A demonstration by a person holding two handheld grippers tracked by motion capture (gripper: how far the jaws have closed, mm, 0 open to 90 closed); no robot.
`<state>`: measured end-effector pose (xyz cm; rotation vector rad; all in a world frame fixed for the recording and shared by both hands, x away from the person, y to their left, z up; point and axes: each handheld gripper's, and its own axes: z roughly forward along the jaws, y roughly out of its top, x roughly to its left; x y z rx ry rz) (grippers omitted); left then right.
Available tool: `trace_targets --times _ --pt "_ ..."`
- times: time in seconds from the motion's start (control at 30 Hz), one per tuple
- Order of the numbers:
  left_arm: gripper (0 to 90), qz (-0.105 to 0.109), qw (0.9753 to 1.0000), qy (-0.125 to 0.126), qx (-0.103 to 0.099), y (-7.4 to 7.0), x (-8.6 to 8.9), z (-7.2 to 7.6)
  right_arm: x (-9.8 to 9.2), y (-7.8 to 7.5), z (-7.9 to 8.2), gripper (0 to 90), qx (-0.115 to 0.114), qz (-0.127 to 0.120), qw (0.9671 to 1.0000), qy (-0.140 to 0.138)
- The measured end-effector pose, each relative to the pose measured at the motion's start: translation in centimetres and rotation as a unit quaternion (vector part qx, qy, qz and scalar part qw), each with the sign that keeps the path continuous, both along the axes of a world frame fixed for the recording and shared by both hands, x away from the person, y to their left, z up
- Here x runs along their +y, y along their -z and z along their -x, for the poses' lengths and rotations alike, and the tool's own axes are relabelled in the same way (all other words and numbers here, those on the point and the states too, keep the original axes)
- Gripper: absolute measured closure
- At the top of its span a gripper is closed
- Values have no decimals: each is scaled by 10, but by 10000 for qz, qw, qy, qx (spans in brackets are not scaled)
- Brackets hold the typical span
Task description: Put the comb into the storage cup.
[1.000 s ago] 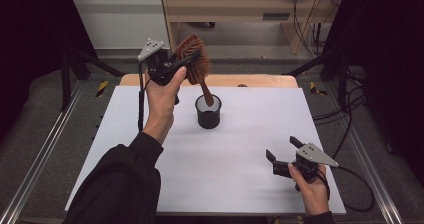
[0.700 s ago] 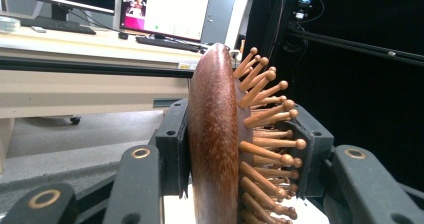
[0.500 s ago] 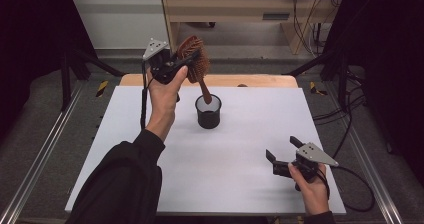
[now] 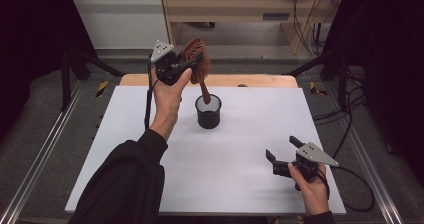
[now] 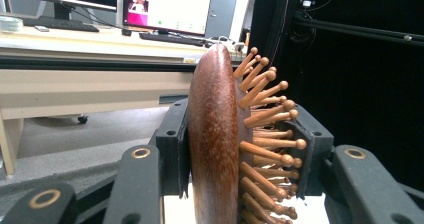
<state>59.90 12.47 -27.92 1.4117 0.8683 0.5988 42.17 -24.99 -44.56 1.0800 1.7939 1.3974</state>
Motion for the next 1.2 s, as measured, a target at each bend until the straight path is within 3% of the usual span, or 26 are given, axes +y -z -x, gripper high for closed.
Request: trace_targets --times 1.07,1.2 --pt "516 -184 9997 5 158 22 -3 -10 2 1 -1 27 40 7 10000 -28" --pt "516 -133 9997 22 193 25 -3 -11 2 1 -1 27 53 9 10000 -30"
